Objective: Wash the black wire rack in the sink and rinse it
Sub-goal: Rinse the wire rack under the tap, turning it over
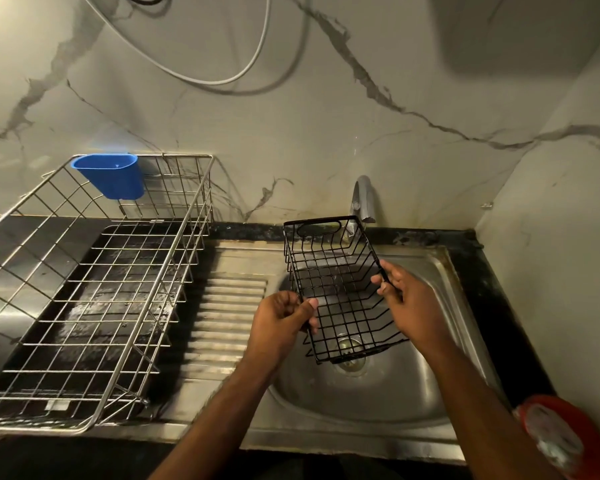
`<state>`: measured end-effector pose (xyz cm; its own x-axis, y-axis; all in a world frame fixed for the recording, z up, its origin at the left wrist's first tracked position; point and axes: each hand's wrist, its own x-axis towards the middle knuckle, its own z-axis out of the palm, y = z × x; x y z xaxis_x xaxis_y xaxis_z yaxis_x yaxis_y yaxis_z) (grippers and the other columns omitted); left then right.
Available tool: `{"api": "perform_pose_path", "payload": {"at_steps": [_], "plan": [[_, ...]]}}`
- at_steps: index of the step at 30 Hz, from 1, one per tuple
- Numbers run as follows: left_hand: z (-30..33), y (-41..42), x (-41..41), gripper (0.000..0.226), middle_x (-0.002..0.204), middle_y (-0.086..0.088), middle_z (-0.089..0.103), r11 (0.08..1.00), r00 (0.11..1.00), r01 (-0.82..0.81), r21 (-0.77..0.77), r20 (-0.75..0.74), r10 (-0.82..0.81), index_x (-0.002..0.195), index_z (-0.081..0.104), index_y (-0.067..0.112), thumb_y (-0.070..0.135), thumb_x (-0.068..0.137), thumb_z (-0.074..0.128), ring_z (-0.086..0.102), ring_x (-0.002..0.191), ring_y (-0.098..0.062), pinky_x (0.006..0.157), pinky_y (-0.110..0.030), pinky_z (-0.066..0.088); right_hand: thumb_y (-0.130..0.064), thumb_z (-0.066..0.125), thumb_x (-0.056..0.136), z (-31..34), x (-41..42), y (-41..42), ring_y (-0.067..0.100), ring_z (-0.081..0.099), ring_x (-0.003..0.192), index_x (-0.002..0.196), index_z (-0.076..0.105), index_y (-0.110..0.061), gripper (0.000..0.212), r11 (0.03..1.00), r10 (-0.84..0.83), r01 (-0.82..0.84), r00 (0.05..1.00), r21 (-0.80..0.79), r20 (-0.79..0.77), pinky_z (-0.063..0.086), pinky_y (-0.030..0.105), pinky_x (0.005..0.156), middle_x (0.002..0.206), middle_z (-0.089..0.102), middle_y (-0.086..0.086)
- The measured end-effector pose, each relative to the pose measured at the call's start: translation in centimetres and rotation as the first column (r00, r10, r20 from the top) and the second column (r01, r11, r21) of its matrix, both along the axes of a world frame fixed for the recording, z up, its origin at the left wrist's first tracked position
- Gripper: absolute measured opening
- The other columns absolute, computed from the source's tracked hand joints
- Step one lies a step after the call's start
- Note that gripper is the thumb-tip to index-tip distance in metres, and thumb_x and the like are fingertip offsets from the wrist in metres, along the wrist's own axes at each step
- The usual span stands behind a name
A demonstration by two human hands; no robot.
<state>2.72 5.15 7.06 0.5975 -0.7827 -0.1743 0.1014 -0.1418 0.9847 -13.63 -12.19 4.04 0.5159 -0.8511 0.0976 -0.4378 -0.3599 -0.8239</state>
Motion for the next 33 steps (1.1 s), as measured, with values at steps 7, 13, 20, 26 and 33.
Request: {"api": "perform_pose_path", "payload": {"at_steps": [7,13,20,26,33], "plan": [[-0.5,-0.4,-0.3,0.019,0.067,-0.011,0.069,1.0,1.0,-0.025,0.004,0.002,0.025,0.08,0.062,0.005,0.012,0.097,0.067,0.066,0.061,-0.019,0.065,-0.024,0.054,-0.012,0.054,0.101,0.2,0.5,-0.7,-0.001,0.065,0.102,0.145,0.049,-0.026,0.046,1.0,-0.002,0.002,1.0,-0.001,0.002,0.049,0.014,0.081,0.115,0.069,-0.013],[-1.0,-0.9,-0.5,0.01,0.074,-0.004,0.073,1.0,1.0,0.005,0.017,-0.008,-0.005,0.098,0.063,0.005,0.015,0.1,0.063,0.073,0.079,-0.024,0.087,-0.037,0.058,-0.014,0.053,0.102,0.3,0.7,-2.0,0.002,0.066,0.101,0.146,0.049,-0.025,0.045,1.0,0.006,-0.006,1.0,0.013,-0.005,0.05,0.019,0.077,0.116,0.07,-0.013],[-1.4,-1.4,-0.8,0.006,0.078,0.0,0.074,0.999,0.999,0.021,0.041,-0.029,-0.019,0.107,0.06,0.012,0.014,0.102,0.058,0.075,0.089,-0.023,0.082,-0.03,0.051,-0.016,0.053,0.103,0.6,0.9,-3.0,0.0,0.065,0.105,0.146,0.048,-0.027,0.045,1.0,0.016,-0.016,1.0,0.014,-0.026,0.053,0.021,0.085,0.119,0.069,-0.014],[-1.9,-1.7,-0.3,0.006,0.078,0.001,0.075,0.999,1.0,0.011,0.044,-0.015,-0.01,0.107,0.06,0.012,0.014,0.102,0.059,0.076,0.088,-0.023,0.085,-0.035,0.052,-0.013,0.053,0.102,0.8,1.2,-3.3,0.005,0.067,0.107,0.146,0.049,-0.023,0.045,0.999,0.025,-0.025,1.0,-0.023,-0.004,0.055,0.028,0.09,0.121,0.07,-0.009],[-1.7,-2.1,0.0,0.005,0.075,-0.001,0.074,1.0,0.999,0.002,0.021,-0.05,-0.001,0.105,0.062,0.009,0.008,0.1,0.06,0.073,0.079,-0.019,0.091,-0.042,0.058,-0.011,0.056,0.1,0.8,1.4,-3.6,0.011,0.068,0.106,0.143,0.053,-0.019,0.044,0.997,0.026,-0.025,1.0,-0.07,0.012,0.058,0.042,0.094,0.118,0.072,-0.006]]}}
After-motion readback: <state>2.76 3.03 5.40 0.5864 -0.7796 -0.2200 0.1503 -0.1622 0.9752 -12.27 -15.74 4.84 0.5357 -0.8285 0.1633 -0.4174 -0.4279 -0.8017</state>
